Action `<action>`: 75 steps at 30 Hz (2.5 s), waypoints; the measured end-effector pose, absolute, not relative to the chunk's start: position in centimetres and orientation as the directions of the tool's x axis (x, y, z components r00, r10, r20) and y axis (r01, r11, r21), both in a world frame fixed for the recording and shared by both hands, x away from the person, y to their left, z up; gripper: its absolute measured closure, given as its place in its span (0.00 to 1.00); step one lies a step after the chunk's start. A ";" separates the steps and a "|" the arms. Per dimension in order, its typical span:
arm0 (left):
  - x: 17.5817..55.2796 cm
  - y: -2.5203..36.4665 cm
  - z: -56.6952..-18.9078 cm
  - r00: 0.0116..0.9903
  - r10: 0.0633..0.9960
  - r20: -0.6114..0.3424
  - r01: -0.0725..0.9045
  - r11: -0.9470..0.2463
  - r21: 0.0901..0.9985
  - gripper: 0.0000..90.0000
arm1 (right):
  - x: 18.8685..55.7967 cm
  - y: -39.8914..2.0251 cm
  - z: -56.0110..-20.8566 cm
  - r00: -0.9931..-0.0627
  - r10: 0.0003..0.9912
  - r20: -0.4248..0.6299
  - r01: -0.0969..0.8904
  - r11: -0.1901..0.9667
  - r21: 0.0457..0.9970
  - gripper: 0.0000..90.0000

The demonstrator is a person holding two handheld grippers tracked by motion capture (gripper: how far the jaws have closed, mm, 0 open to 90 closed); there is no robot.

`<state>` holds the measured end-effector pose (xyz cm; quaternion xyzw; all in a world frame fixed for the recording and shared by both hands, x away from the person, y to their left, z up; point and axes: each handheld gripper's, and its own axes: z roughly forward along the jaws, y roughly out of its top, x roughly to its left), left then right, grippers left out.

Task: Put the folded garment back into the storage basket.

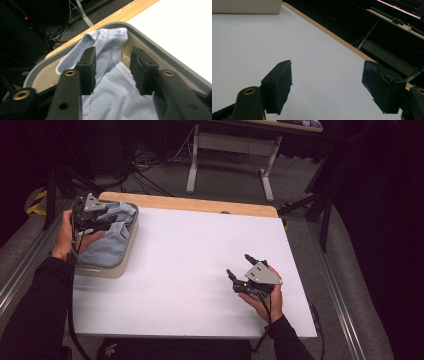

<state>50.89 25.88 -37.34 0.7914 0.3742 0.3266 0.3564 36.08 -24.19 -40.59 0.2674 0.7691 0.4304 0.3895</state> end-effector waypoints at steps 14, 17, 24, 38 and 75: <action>50.2 25.5 -37.1 0.490 0.841 0.231 0.315 -0.418 0.852 0.27 | 36.0 -24.2 -40.5 -0.557 0.749 -0.359 0.066 0.471 0.880 0.20; 50.0 25.4 -37.0 0.495 0.839 0.228 0.306 -0.414 0.857 0.23 | 36.0 -24.2 -40.5 -0.557 0.749 -0.357 0.064 0.468 0.881 0.19; 49.6 25.2 -36.8 0.524 0.822 0.221 0.284 -0.414 0.865 0.13 | 36.0 -24.2 -40.5 -0.562 0.749 -0.349 0.060 0.459 0.887 0.16; 47.8 24.3 -36.2 0.559 0.794 0.239 0.218 -0.419 0.881 0.06 | 36.0 -23.9 -40.6 -0.573 0.746 -0.340 0.059 0.451 0.891 0.14; 43.9 22.4 -36.3 0.582 0.779 0.234 0.091 -0.349 0.933 0.05 | 35.9 -23.6 -40.7 -0.572 0.743 -0.347 0.052 0.455 0.889 0.09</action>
